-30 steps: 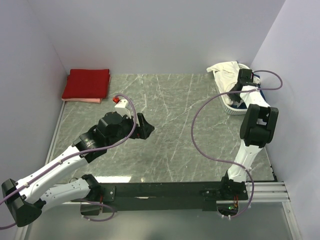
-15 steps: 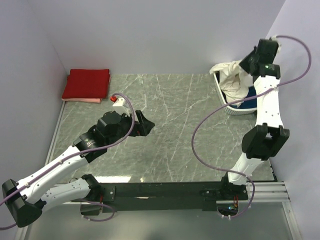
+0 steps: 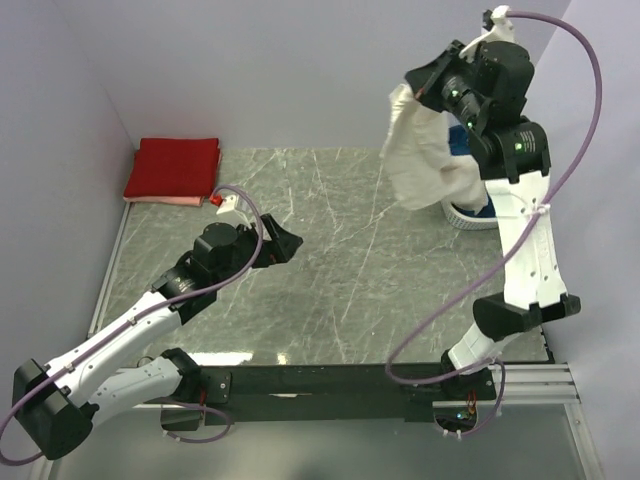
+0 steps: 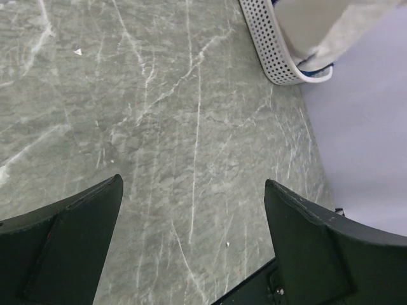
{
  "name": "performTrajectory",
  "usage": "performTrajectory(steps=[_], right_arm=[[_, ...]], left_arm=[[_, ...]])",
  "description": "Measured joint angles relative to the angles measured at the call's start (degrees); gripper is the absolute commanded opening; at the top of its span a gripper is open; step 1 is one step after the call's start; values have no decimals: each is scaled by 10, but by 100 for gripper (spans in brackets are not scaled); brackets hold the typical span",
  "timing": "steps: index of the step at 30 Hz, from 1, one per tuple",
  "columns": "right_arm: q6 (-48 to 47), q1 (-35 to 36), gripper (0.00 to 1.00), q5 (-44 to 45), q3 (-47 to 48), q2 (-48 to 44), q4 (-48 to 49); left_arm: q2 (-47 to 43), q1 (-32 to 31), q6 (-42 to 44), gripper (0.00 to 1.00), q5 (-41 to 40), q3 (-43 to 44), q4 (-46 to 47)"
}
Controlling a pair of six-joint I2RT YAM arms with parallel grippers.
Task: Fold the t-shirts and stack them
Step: Grab the tshirt from the pile, then move the tshirt to the center of the board
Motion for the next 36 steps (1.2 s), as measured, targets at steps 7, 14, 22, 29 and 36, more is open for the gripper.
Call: performTrajectory(steps=[7, 14, 22, 29, 36], right_arm=[[-2, 121, 0, 2, -6, -60, 45], [-2, 169, 0, 0, 9, -75, 96], [8, 116, 0, 2, -114, -90, 114], [55, -50, 41, -51, -448, -152, 183], [60, -114, 57, -56, -648, -154, 189]], left_arm=[[2, 37, -16, 97, 14, -25, 21], [7, 64, -30, 97, 24, -46, 36], [22, 69, -35, 95, 27, -53, 44], [49, 69, -31, 92, 50, -87, 79], [112, 30, -29, 91, 55, -125, 107]])
